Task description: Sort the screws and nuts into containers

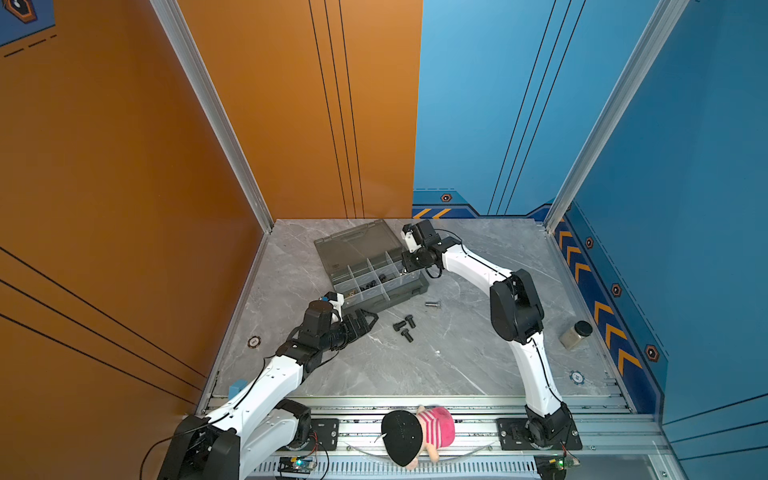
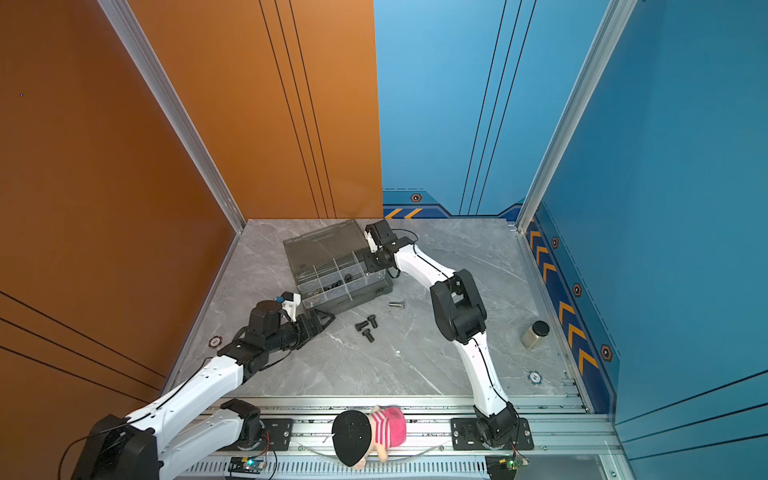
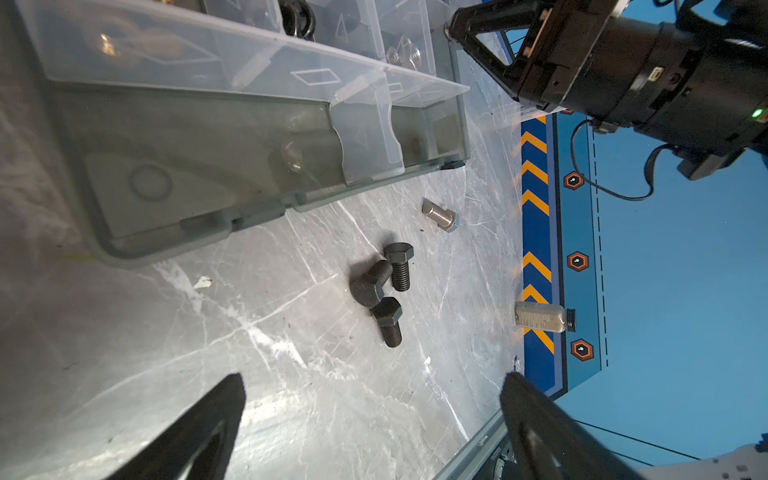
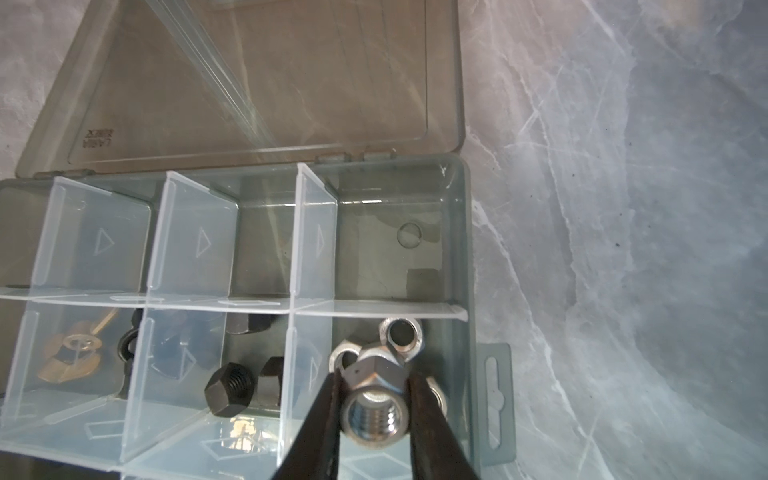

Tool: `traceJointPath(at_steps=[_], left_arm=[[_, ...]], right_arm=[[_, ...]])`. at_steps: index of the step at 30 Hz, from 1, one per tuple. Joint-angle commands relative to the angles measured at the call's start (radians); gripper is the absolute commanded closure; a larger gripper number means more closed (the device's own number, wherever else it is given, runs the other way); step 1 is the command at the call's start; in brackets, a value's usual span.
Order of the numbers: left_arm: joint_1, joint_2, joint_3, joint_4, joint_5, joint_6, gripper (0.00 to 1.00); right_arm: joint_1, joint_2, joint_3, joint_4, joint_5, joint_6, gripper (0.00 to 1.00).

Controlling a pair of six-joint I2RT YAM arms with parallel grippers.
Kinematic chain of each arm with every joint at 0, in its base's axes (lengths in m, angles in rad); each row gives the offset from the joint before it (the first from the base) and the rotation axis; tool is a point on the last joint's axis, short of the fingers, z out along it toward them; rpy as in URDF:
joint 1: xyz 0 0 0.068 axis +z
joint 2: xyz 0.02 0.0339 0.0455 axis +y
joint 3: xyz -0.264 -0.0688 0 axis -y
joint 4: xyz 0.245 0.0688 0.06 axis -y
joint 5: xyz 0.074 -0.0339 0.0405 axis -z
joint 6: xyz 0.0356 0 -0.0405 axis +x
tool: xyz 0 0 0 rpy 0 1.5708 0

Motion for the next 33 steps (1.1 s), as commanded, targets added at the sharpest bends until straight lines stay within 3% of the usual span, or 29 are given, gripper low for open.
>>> traceJointPath(at_steps=[1, 14, 22, 33], left_arm=[[-0.006, -0.004, 0.026, -0.070, -0.043, 0.025, 0.02], [-0.139, 0.017, 0.093, -0.170, -0.237, 0.038, 0.02], [-0.277, 0.119, 0.188, -0.270, -0.419, 0.033, 0.02], [-0.436, 0.421, 0.377, -0.293, -0.509, 0.018, 0.02]], right_arm=[[-0.001, -0.013, 0.018, -0.041, 0.029, -0.007, 0.70], [-0.009, -0.121, -0.083, -0.036, 0.011, -0.017, 0.63], [-0.019, -0.370, -0.408, 0.050, -0.049, 0.008, 0.62], [-0.047, -0.684, -0.796, 0.124, -0.071, 0.062, 0.62]])
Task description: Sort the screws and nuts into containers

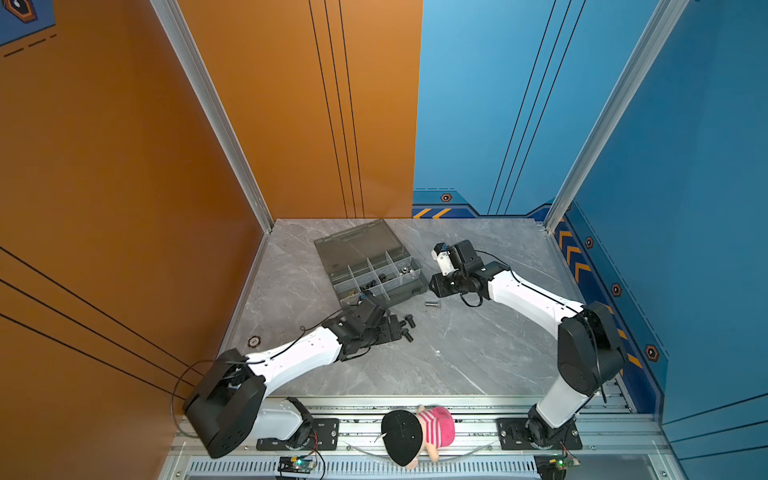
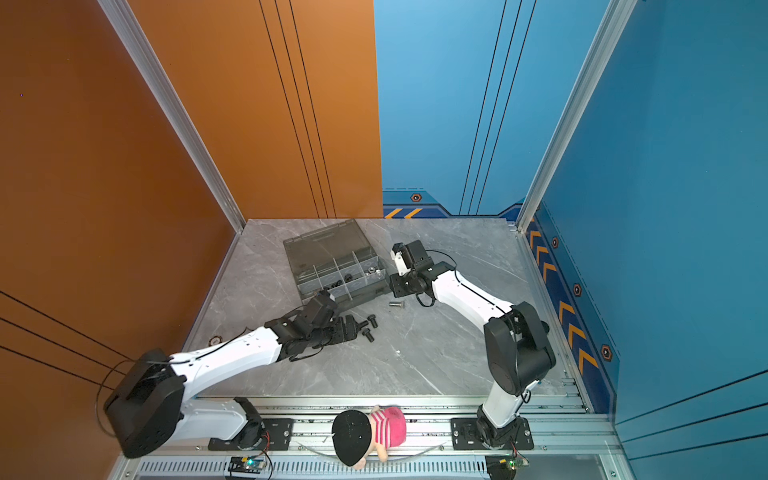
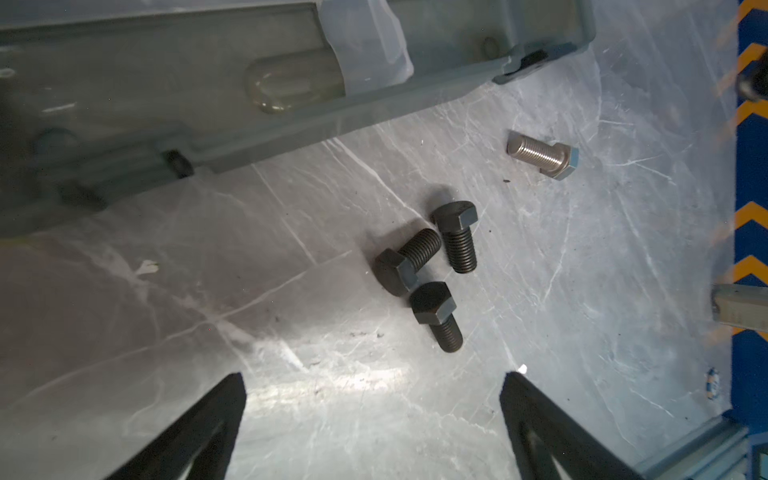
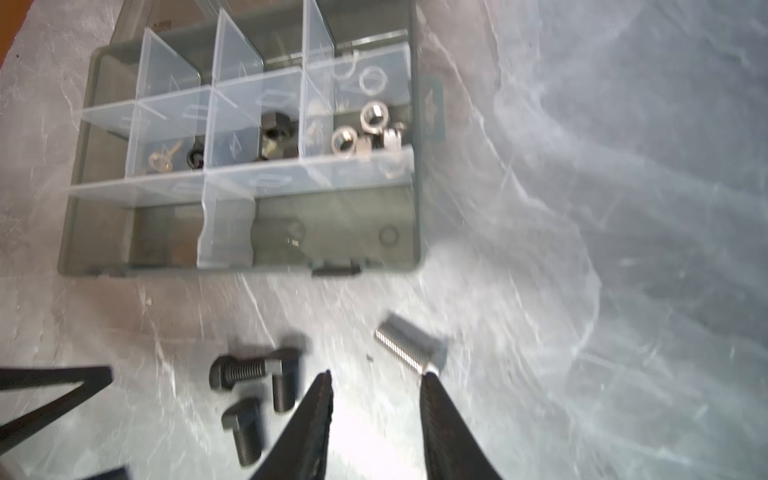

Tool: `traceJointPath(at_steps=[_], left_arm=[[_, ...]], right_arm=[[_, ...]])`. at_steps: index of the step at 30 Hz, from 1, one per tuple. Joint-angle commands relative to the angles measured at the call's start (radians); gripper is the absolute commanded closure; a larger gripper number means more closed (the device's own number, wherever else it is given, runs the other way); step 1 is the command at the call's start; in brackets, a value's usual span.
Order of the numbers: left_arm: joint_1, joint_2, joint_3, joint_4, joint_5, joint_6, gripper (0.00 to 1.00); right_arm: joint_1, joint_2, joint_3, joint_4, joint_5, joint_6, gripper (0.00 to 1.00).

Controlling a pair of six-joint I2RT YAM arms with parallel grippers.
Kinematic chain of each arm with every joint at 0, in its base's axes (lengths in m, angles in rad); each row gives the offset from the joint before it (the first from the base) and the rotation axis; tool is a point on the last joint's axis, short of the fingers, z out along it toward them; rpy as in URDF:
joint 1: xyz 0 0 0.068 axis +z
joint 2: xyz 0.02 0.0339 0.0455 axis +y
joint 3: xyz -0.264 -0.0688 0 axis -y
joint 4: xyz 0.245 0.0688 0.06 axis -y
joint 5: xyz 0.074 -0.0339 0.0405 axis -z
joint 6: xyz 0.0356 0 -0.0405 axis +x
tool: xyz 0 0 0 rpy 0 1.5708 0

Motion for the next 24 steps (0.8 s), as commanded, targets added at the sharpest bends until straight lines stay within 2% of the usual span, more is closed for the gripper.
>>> traceJointPath(at_steps=[1, 9, 18, 24], left_arm=[[-0.030, 0.056, 0.063, -0.045, -0.071, -0.002, 0.02], [-0.065, 0.154, 0.142, -0.100, -0.136, -0.042, 0.02], [-0.092, 0.244, 0.216, -0.116, -0.121, -0.031, 0.00], [-0.112, 0.271, 0.233, -0.124, -0.124, -0.045, 0.05]], right_arm=[[-0.008, -0.068, -0.076, 0.034, -0.017, 0.026, 0.62], [-0.012, -0.136, -0.216, 0.085, -0.034, 0.061, 0.62], [-0.015, -0.163, -0.291, 0.122, -0.047, 0.089, 0.62], [-0.022, -0.164, -0.305, 0.135, -0.055, 0.096, 0.62]])
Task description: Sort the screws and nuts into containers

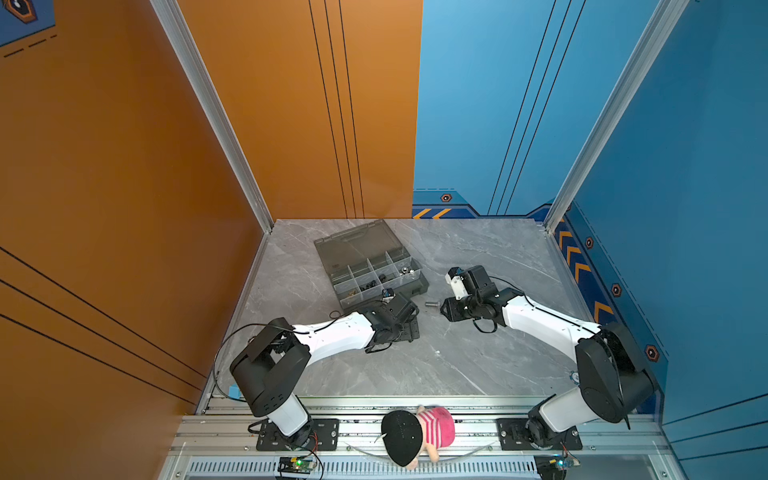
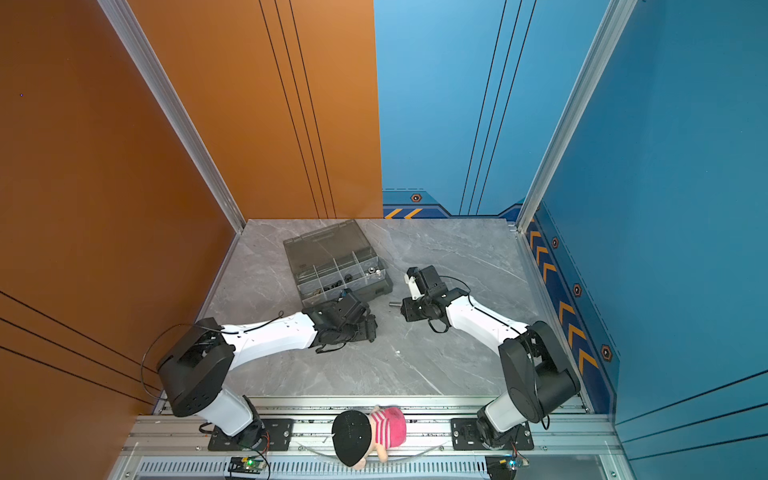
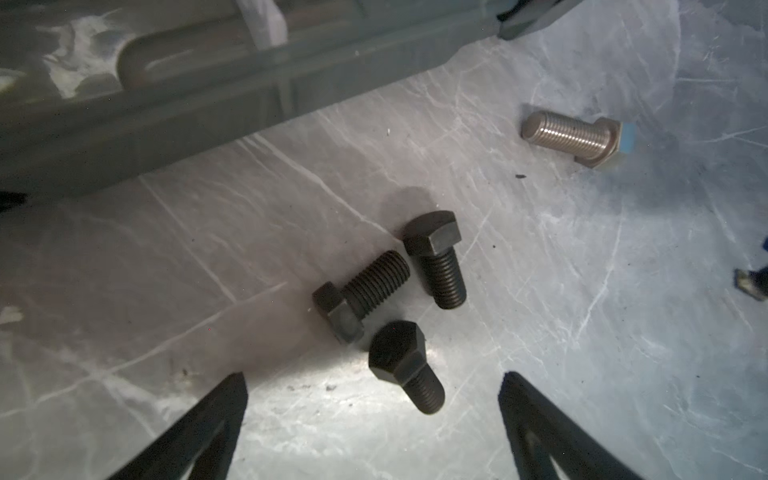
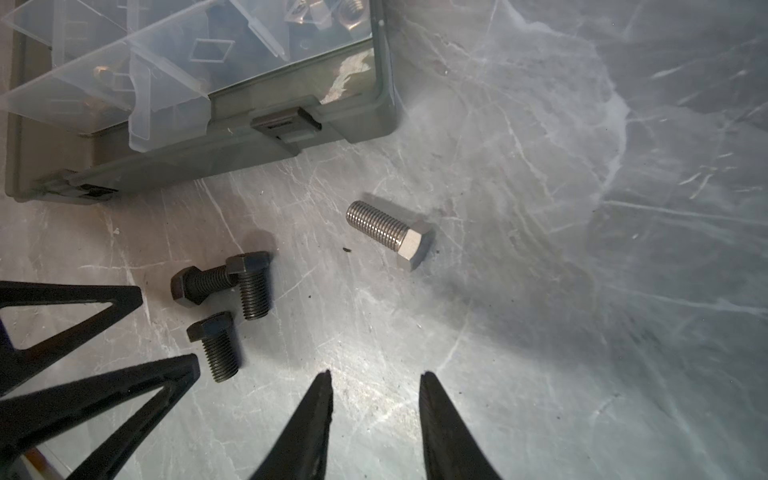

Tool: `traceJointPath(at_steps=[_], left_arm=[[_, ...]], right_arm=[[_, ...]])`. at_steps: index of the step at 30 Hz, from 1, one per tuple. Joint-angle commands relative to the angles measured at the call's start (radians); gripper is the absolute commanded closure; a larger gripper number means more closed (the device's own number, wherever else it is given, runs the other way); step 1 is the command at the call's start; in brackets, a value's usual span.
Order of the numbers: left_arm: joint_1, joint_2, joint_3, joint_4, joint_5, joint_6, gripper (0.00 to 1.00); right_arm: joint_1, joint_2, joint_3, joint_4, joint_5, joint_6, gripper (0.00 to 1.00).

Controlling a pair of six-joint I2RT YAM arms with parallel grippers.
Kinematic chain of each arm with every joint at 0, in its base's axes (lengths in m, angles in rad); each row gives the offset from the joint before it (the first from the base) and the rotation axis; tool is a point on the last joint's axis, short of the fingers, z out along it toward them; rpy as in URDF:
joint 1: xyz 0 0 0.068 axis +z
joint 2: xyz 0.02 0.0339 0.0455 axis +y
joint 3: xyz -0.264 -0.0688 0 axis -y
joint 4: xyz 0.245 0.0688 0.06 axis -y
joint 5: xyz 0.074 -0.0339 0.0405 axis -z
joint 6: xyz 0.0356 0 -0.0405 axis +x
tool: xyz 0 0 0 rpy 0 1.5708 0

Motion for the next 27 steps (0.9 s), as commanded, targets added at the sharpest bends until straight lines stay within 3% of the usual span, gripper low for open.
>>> traceJointPath(at_steps=[1, 13, 27], left_arm=[[-0.012, 0.023, 0.026, -0.041, -0.024, -0.013, 0.07], [-0.065, 0.103, 0.079, -0.085, -0.044, -0.080, 0.21], [-0.093, 0.178, 0.181, -0.197, -0.092, -0.112, 0.26]], right_arm=[[-0.008, -0.022, -0.018, 0.030, -0.019, 0.021, 0.62], [-0.030, -0.033, -0.082, 0.105, -0.074, 0.032, 0.62], [-0.092, -0.004, -0.133, 0.184, -0.158, 0.034, 0.62]])
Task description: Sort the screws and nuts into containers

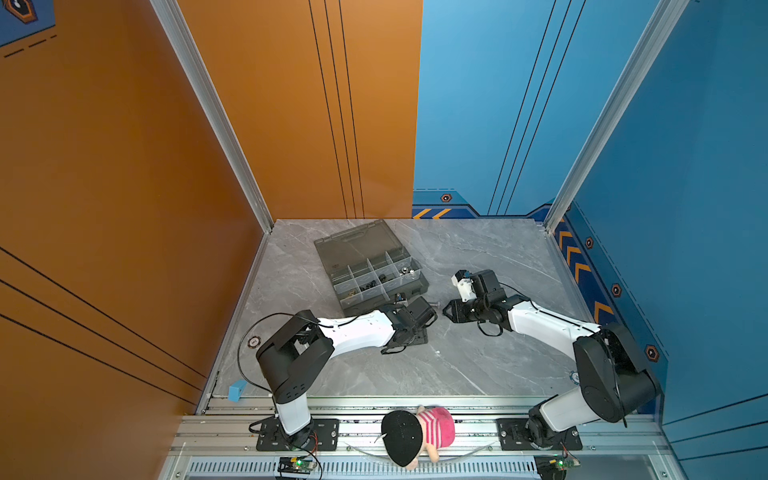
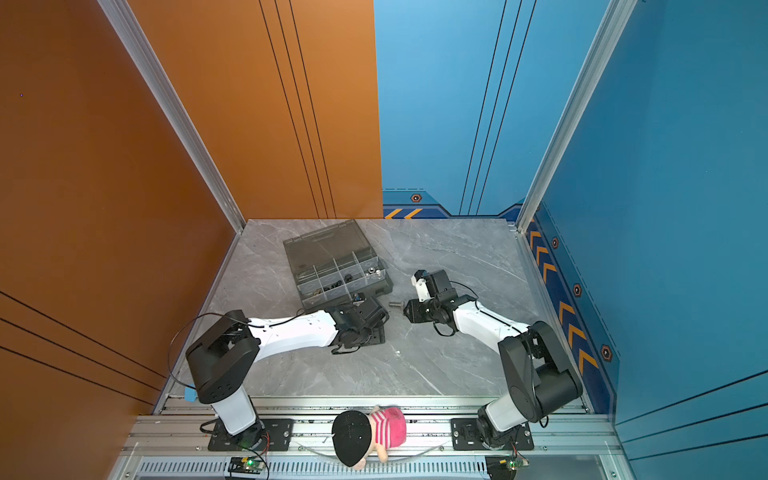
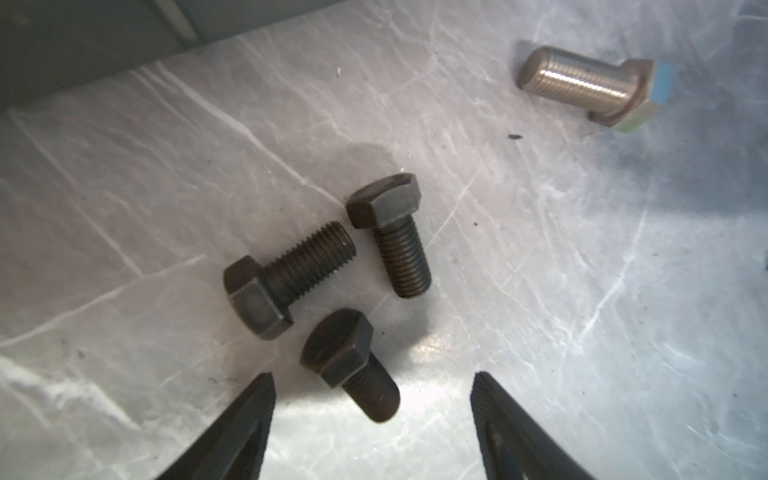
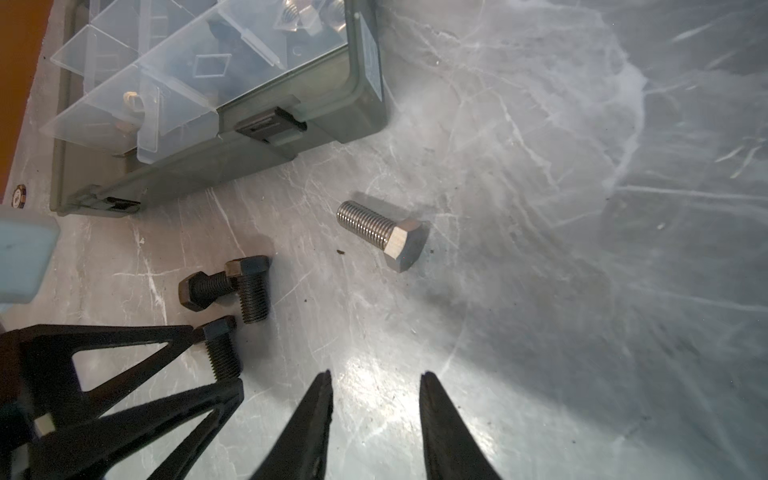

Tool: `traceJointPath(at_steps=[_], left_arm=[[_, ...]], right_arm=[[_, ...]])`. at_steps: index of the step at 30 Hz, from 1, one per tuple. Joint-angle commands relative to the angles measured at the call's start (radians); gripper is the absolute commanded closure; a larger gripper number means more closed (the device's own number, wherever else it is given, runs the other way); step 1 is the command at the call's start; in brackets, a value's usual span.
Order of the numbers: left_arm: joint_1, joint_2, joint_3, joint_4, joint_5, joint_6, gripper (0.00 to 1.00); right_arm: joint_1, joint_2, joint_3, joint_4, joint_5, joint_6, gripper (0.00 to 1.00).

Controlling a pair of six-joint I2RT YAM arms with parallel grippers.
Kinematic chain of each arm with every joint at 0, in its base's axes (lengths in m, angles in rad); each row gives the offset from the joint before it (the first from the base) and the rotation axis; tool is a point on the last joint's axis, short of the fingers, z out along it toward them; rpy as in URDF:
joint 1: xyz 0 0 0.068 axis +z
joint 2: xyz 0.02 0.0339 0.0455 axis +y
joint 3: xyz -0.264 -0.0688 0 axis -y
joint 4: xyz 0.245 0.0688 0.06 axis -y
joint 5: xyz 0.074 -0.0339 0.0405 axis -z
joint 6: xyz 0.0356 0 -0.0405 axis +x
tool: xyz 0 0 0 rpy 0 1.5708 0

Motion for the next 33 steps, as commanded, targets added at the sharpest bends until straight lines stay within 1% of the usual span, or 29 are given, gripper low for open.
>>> traceJointPath(at_steps=[1, 3, 10, 15, 23, 26, 33], left_arm=[[-0.011, 0.031, 0.035, -0.089, -0.048, -0.010, 0.28], [-0.014, 0.040, 0.039, -0.102, -0.053, -0.011, 0.32], [-0.019, 0.067, 0.052, -0.133, -0.061, -0.010, 0.40], [-0.017, 0.073, 0.052, -0.138, -0.057, -0.005, 0.49], [-0.015, 0.090, 0.061, -0.138, -0.052, 0.012, 0.57], [-0.014, 0.100, 0.068, -0.139, -0.049, 0.019, 0.61], [-0.007, 0.111, 0.072, -0.138, -0.048, 0.032, 0.63]], right_arm=[[-0.014, 0.002, -0.022, 0.033, -0.033, 0.017, 0.62], [-0.019, 0.004, -0.025, 0.038, -0.040, 0.017, 0.62], [-0.029, 0.014, -0.030, 0.049, -0.049, 0.021, 0.62], [-0.034, 0.020, -0.027, 0.052, -0.054, 0.029, 0.62], [-0.034, 0.018, -0.031, 0.051, -0.057, 0.040, 0.62], [-0.034, 0.018, -0.029, 0.048, -0.055, 0.042, 0.62], [-0.034, 0.013, -0.031, 0.042, -0.051, 0.048, 0.62]])
